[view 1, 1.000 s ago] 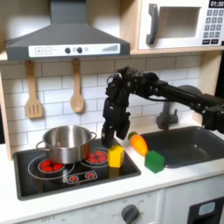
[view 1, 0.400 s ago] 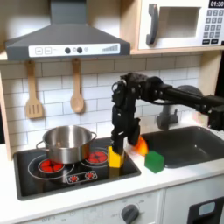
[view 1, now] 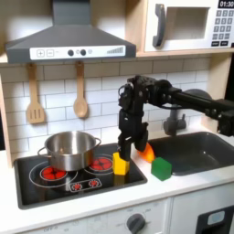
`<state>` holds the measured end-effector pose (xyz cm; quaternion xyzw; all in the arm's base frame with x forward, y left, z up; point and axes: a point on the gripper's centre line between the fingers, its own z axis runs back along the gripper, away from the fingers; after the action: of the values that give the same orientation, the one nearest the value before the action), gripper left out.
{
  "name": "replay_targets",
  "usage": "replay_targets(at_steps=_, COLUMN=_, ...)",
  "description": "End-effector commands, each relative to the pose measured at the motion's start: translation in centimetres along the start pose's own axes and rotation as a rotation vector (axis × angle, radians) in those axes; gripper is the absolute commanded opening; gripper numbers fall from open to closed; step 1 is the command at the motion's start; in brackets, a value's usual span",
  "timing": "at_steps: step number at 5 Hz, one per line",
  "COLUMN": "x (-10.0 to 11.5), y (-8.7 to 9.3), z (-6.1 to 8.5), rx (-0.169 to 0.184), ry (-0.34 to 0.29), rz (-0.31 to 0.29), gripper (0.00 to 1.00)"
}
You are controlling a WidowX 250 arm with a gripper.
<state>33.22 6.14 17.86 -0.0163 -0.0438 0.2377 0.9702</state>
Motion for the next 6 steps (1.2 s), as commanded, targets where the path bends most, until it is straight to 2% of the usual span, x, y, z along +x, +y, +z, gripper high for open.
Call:
replay_targets(at_steps=1, x=-1.3, y=-2.6, z=0.3, rx=-0.046, ry=0.034, rz=-0.043, gripper=1.00)
replay_targets(at_steps=2, x=-1.3, y=-3.0, z=0.8, rx=-0.058, ry=0.031, rz=-0.048, gripper=1.00)
replay_targets(at_steps=3, x=-1.4, y=-3.4, z=0.6, rx=-0.047, ry=0.028, rz=-0.069, gripper=1.00)
replay_targets(at_steps=4, x=-1.3, y=-4.4, z=0.7, rx=-0.068, ry=0.016, rz=-0.088, gripper=1.00)
replay_targets(at_steps=5, x=-1.5, y=-4.3, z=0.3, rx=-0.066, ry=0.019, rz=-0.112, gripper=1.00)
replay_targets(at_steps=6, x=-0.7, y=-3.3, z=-0.5, rx=-0.057, ry=0.003, rz=-0.224, gripper=1.00)
